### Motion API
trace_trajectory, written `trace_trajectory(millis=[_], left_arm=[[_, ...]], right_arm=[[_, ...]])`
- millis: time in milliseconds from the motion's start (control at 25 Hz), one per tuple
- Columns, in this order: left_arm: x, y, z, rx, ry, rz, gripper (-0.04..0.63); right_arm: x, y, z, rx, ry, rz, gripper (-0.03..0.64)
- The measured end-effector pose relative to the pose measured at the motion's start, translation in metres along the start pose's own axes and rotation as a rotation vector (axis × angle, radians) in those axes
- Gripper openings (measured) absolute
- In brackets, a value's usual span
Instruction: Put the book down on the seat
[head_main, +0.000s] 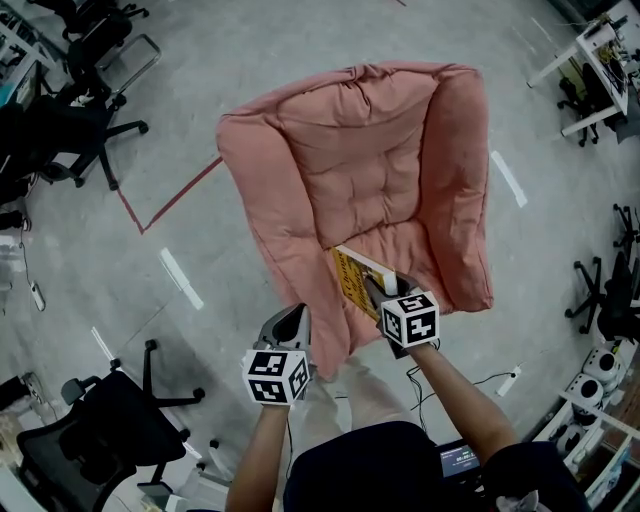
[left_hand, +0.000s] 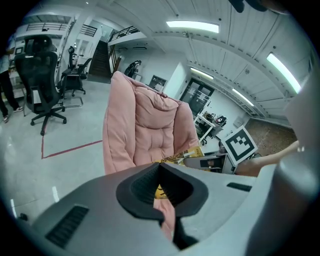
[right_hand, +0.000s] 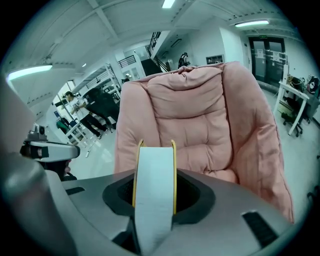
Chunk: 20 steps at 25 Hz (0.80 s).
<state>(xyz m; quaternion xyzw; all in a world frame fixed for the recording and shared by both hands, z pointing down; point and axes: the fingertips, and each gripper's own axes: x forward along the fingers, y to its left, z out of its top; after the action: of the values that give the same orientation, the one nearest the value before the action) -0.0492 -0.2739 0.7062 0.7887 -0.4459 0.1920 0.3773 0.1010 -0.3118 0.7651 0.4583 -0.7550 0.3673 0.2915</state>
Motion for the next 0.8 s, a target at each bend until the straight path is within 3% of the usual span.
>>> trace_trajectory(millis=[800], left_arm=[[0.005,0.01,-0.008,-0.036,0.017,0.009,0.005]], right_arm=[[0.046,0.001,-0.047,-0.053,0.141,-0.048,0.15]])
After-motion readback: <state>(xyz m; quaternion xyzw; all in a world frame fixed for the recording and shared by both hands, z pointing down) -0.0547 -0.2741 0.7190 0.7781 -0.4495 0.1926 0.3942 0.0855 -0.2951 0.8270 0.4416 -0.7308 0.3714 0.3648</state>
